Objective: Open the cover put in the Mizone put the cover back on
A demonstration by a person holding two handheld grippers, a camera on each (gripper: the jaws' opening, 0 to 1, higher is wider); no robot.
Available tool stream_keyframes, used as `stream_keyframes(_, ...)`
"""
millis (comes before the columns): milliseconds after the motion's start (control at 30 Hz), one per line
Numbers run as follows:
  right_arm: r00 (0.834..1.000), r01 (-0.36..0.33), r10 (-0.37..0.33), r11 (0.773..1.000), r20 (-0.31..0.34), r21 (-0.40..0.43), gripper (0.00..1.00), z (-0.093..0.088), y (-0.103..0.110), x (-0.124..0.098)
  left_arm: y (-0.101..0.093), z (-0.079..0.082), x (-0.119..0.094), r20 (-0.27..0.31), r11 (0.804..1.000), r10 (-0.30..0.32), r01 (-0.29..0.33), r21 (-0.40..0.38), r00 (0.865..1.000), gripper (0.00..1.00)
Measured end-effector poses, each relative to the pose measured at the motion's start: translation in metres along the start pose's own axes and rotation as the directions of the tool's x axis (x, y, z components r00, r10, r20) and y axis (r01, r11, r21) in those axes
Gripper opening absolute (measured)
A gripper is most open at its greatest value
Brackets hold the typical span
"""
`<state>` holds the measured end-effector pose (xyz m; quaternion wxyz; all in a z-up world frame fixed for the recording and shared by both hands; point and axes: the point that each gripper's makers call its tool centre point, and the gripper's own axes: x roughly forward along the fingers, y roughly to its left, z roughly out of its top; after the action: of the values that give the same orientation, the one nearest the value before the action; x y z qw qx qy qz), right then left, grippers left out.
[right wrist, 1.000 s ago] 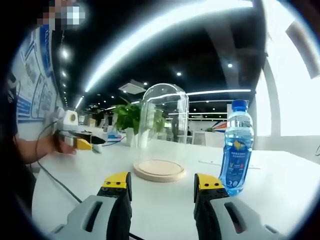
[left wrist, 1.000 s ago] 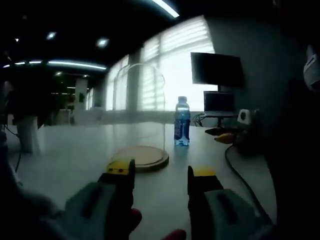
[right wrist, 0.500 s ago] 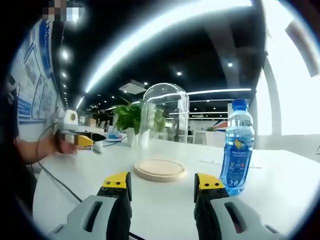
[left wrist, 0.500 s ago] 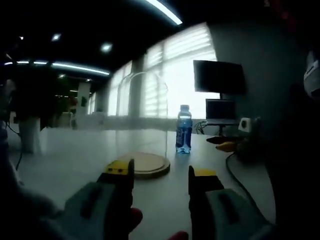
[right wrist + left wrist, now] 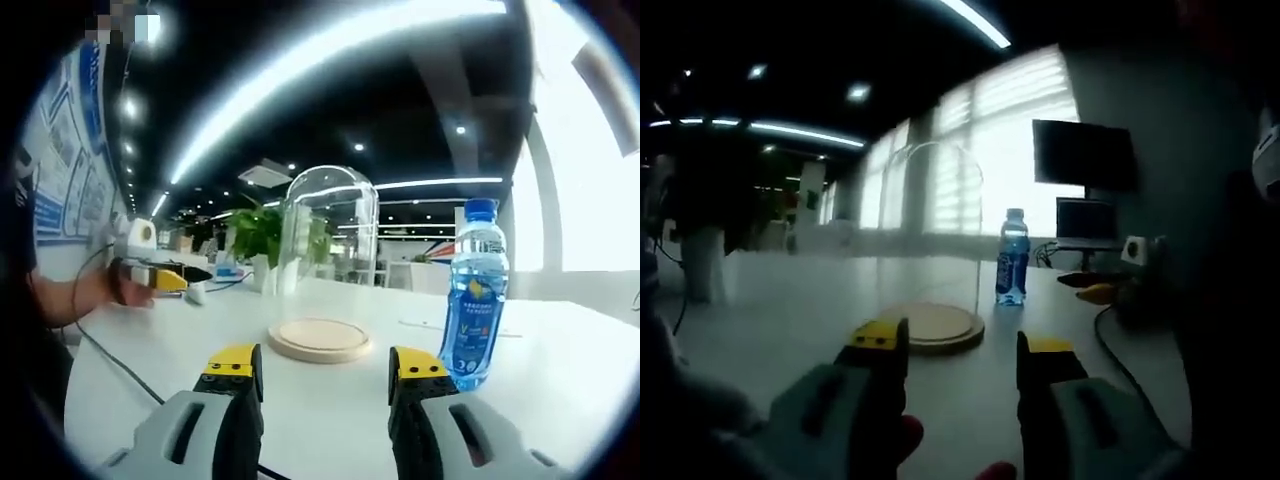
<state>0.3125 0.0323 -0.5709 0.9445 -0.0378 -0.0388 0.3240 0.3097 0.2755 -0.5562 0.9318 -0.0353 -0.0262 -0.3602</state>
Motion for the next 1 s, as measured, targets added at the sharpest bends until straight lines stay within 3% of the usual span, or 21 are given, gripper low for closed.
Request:
stream_keyframes(200, 1.000, -0.004, 0.004, 1.000, -0.006, -0.006, 0.44, -0.0019, 0.0000, 0.0010, -0.0023, -0.0028, 0.0004, -0.013, 0.999, 0.004, -0.003, 0.046, 1.000, 0.34)
stream_keyframes(567, 1.000, -0.002, 0.002, 1.000, -0.014, -0.018, 0.44, -0.0049, -0.0013, 0.0019, 0.0001, 0.0013, -0.0007, 0.004, 1.000, 0.015, -0.015, 0.022, 1.000, 0.34)
stream_keyframes(1000, 1.000, -0.004, 0.004, 0.999, -0.015, -0.032, 0.44, -0.0045, 0.0035, 0.0022, 0.0033, -0.0039, -0.0001, -0.015, 0.999, 0.025, -0.024, 0.028, 1.000, 0.34)
